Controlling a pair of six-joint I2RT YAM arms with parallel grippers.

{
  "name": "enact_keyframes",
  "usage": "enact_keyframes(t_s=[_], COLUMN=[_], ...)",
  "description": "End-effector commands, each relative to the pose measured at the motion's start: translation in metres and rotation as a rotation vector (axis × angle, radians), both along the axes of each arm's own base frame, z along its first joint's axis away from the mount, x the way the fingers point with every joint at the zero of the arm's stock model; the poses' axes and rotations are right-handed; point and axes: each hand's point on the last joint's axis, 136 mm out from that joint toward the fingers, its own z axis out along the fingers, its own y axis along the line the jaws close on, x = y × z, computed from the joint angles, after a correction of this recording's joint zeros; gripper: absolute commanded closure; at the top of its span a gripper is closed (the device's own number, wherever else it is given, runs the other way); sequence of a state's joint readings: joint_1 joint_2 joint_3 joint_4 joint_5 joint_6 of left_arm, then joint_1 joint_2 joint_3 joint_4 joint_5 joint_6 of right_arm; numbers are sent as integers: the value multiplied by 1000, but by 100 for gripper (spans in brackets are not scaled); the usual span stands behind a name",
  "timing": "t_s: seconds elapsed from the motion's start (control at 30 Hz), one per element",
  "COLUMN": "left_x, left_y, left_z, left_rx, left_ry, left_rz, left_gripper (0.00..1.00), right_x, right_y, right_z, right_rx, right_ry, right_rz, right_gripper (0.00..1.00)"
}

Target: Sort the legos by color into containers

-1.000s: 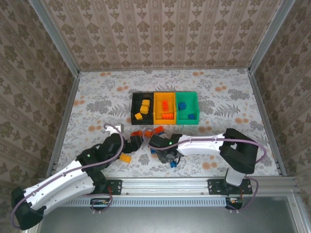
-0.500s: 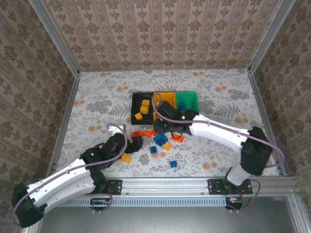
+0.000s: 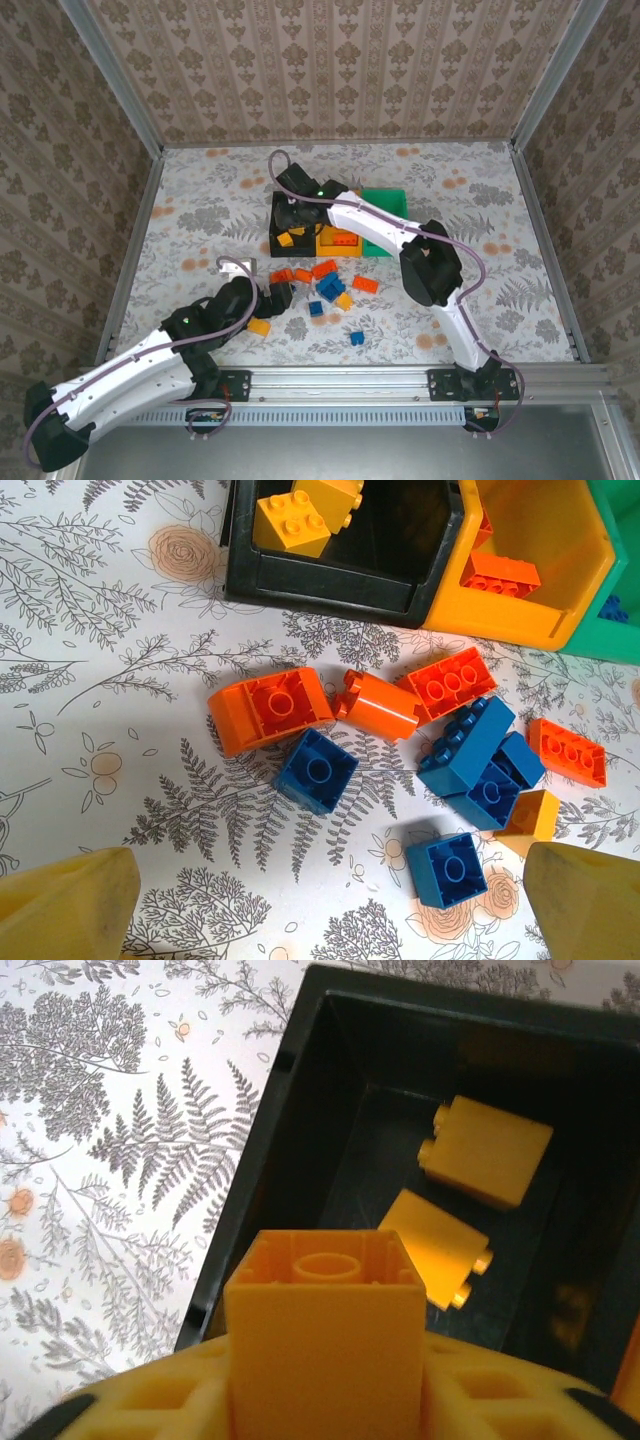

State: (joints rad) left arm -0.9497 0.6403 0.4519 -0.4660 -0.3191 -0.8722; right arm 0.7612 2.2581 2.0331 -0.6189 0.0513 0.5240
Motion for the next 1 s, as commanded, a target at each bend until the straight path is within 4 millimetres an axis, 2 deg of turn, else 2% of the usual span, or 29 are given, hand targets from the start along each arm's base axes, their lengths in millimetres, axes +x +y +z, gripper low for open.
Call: enact_keyframes(t_s=[0.0,0.07,0.2,0.33,0.4,0.5,0.57,0.7,0.8,0.97], left_x=[-5,-4,-4,-2,-1,-1,-1,-3,-7,-12], left_y=[0,0,-2,-7,-12,-19,-27,-57,-80,-100], left_z=[-8,-8,-7,-4,-3,-10,-18,-39,-54,-74], left_rx=[13,17,22,34,46,103,148,207,245,347], left_ry=[27,29,30,29,34,75,117,213,268,305], left_rz=[-7,-8,-16,-37,-60,-96,-139,-249,-316,-381], left_gripper=[0,0,0,0,0,0,2,16,16,21], right_x=[9,11,7,-9,-23,-47,-63,-93,-111,-128], right_y=[1,3,0,-19,-32,-57,-75,-109,-132,-161], right_z=[15,26,55,81,86,83,75,60,52,61], right_rx=[-1,19,68,136,158,161,147,125,112,113], right_ry=[-25,-50,-93,-145,-151,-146,-133,-114,-112,-153], right_rz=[-2,0,-6,-44,-57,-78,-97,-132,-160,-193], right_gripper=[44,33,26,22,21,21,21,21,21,20])
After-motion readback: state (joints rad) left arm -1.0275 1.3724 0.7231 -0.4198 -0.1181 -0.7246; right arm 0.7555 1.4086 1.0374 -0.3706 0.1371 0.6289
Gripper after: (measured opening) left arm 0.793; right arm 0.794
